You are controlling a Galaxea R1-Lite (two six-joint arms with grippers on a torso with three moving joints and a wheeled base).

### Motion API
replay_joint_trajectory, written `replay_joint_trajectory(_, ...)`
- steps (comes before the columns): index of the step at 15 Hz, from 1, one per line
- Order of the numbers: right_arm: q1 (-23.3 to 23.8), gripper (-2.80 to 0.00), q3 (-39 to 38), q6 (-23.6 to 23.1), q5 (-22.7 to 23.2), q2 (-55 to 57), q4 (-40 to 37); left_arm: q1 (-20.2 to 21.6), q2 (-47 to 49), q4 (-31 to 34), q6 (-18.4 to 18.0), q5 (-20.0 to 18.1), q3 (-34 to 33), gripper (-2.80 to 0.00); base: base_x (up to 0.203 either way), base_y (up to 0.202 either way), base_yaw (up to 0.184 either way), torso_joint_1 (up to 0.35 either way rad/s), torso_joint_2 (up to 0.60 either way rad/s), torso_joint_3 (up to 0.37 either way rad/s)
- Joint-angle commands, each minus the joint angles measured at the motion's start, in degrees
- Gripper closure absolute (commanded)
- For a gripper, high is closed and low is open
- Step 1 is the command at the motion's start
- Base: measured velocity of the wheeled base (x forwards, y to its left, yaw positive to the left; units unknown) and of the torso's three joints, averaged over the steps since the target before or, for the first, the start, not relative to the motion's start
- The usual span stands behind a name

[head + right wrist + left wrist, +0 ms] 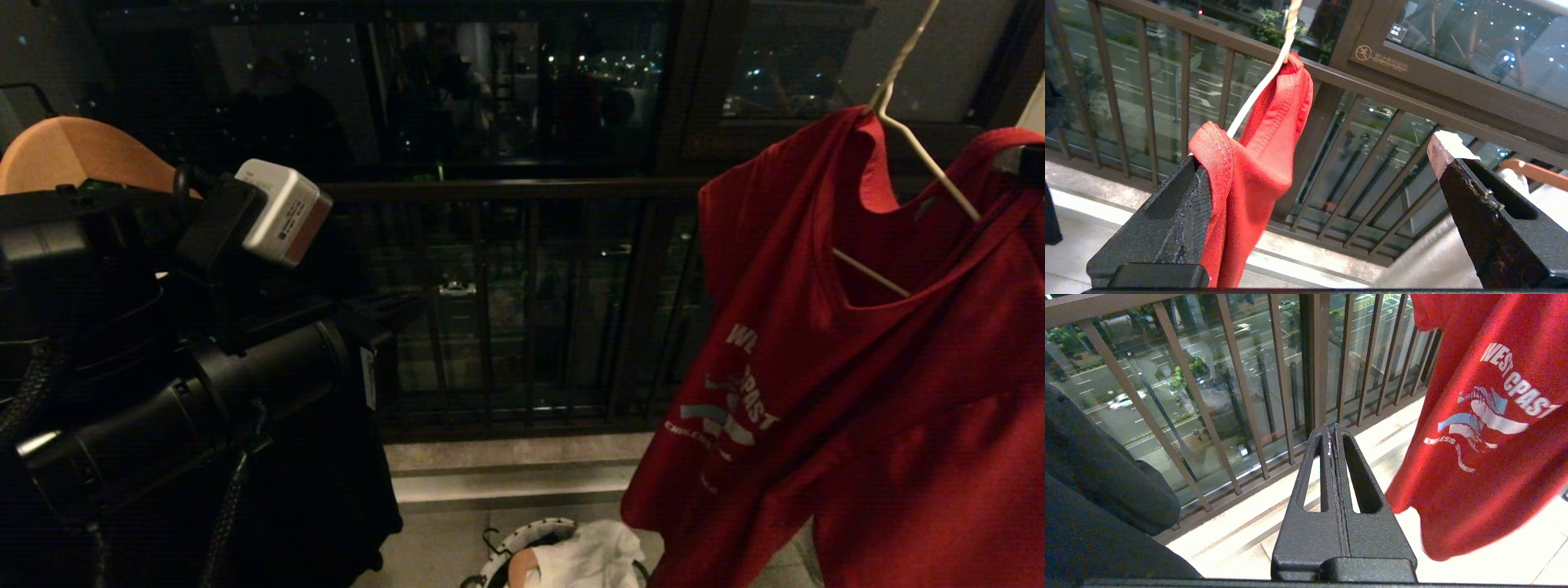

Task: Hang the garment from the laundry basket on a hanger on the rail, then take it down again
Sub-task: Take the clothes off the clothes rack

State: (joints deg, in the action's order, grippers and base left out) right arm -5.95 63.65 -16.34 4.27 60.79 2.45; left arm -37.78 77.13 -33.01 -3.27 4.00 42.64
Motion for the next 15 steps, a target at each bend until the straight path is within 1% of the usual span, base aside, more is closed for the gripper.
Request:
replay_joint_trajectory(1, -0.08, -2.80, 0.26, -0.17, 0.43, 0.29, -0.15, -0.01, 0.13, -0.21, 0.02, 0.04, 0.05, 0.00, 0.000, 0.000, 0.000, 0.000, 0.00, 0.000)
replay_joint_trajectory(4, -0.19, -2.80, 0.34, -0.28, 1.42, 1.51, -0.08, -0.01, 0.13, -0.20, 0.02, 0.04, 0.08, 0.00, 0.000, 0.000, 0.000, 0.000, 0.00, 0.000)
replay_joint_trajectory(7, -2.23, -2.80, 0.43, -0.37, 2.24, 2.05, -0.25, -0.01, 0.13, -0.21, 0.02, 0.04, 0.08, 0.00, 0.000, 0.000, 0.000, 0.000, 0.00, 0.000)
replay_joint_trajectory(11, -4.58, -2.80, 2.36, -0.45, 2.24, 4.32, -0.42, -0.01, 0.13, -0.21, 0.02, 0.04, 0.08, 0.00, 0.000, 0.000, 0.000, 0.000, 0.00, 0.000)
replay_joint_trajectory(15, -5.30, -2.80, 2.45, -1.01, 2.15, 5.45, -0.52, -0.01, 0.13, -0.21, 0.02, 0.04, 0.17, 0.00, 0.000, 0.000, 0.000, 0.000, 0.00, 0.000)
